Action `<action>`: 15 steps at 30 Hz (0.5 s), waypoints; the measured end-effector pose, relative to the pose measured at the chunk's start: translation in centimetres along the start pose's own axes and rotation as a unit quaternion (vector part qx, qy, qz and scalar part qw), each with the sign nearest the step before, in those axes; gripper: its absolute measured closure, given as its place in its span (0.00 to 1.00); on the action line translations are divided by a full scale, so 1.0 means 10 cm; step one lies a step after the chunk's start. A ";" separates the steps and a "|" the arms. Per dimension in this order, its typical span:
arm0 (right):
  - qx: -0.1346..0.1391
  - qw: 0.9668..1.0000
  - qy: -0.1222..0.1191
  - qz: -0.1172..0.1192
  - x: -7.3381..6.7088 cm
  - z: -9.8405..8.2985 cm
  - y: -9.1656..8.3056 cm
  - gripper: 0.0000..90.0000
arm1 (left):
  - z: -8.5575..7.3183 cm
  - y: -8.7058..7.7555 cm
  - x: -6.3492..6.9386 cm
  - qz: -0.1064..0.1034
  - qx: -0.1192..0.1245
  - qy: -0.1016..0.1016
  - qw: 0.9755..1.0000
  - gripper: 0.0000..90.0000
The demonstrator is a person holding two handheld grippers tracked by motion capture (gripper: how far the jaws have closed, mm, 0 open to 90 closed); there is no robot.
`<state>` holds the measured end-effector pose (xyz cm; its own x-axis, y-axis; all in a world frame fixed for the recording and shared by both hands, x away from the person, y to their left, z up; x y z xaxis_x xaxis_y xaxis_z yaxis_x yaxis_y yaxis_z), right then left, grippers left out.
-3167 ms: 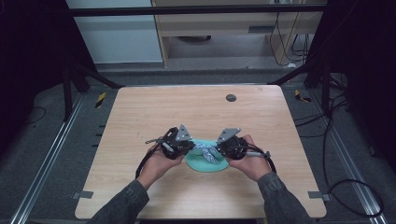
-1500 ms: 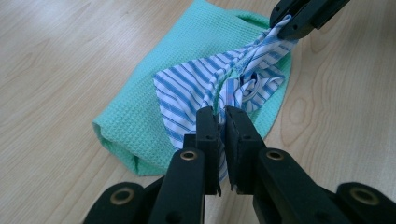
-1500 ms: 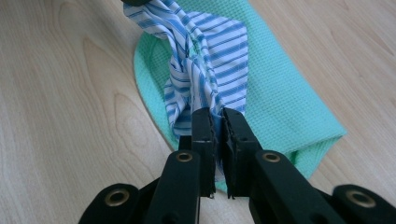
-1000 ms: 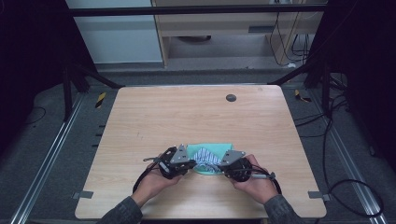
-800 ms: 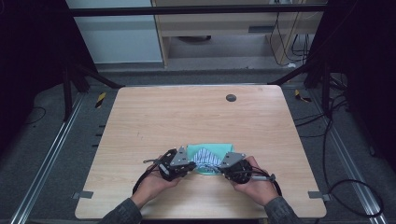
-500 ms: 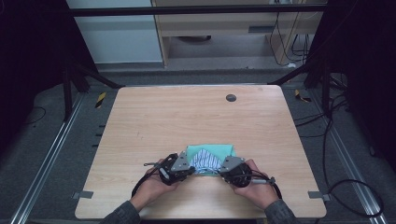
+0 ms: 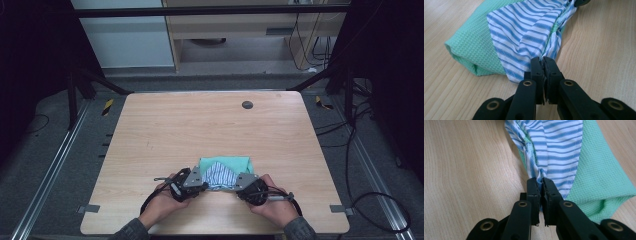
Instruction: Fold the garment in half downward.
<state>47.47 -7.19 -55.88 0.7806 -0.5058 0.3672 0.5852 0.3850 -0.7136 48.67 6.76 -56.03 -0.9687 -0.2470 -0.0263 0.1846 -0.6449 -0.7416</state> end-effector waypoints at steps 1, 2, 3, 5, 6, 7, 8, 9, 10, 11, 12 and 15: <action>-0.003 1.000 -0.004 -0.001 -0.01 -0.01 0.00 0.94 | -0.01 0.00 0.01 -0.002 0.000 -0.003 1.000 0.97; -0.003 1.000 -0.004 -0.001 -0.01 -0.01 0.00 0.94 | -0.01 0.00 0.01 -0.002 0.000 -0.003 1.000 0.96; -0.008 1.000 -0.008 0.003 -0.03 -0.02 -0.02 0.92 | -0.02 -0.01 0.03 -0.004 0.000 -0.007 1.000 0.95; -0.010 1.000 -0.011 0.001 -0.04 -0.03 -0.03 0.90 | -0.03 -0.02 0.05 -0.003 0.005 -0.011 1.000 0.92; -0.009 1.000 -0.011 -0.002 -0.05 -0.03 -0.04 0.85 | -0.04 -0.03 0.06 -0.001 0.006 -0.012 1.000 0.89; -0.007 1.000 -0.009 -0.001 -0.06 -0.03 -0.06 0.81 | -0.06 -0.05 0.09 -0.004 0.007 -0.013 1.000 0.87; -0.004 1.000 -0.006 0.002 -0.08 -0.04 -0.09 0.80 | -0.08 -0.08 0.12 -0.009 0.009 -0.014 1.000 0.88; -0.002 1.000 -0.008 0.006 -0.12 -0.07 -0.14 0.77 | -0.11 -0.12 0.17 -0.011 0.007 -0.011 1.000 0.88; -0.004 1.000 -0.009 0.006 -0.12 -0.09 -0.16 0.75 | -0.12 -0.14 0.18 -0.011 0.005 -0.009 1.000 0.89; -0.007 1.000 -0.009 0.005 -0.13 -0.11 -0.18 0.73 | -0.12 -0.16 0.20 -0.014 0.006 -0.008 1.000 0.89; -0.007 1.000 -0.009 0.005 -0.13 -0.11 -0.18 0.73 | -0.12 -0.16 0.20 -0.014 0.006 -0.008 1.000 0.89; -0.012 1.000 -0.003 0.004 -0.11 -0.17 -0.23 0.68 | -0.11 -0.22 0.24 -0.016 0.009 -0.006 1.000 0.89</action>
<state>44.87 -8.86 -55.64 0.7859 -0.4988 0.3655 0.5745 0.3706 -0.7298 45.79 8.40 -55.17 -0.9723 -0.2338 0.0050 0.1561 -0.6650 -0.7304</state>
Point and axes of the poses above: each handheld gripper's, and its own axes: y roughly forward along the jaws, z roughly out of its top, x roughly to its right, the point moved 10 cm from there along y, roughly forward along the jaws, and after that the axes turned 9 degrees about -z, right-handed, at the moved point
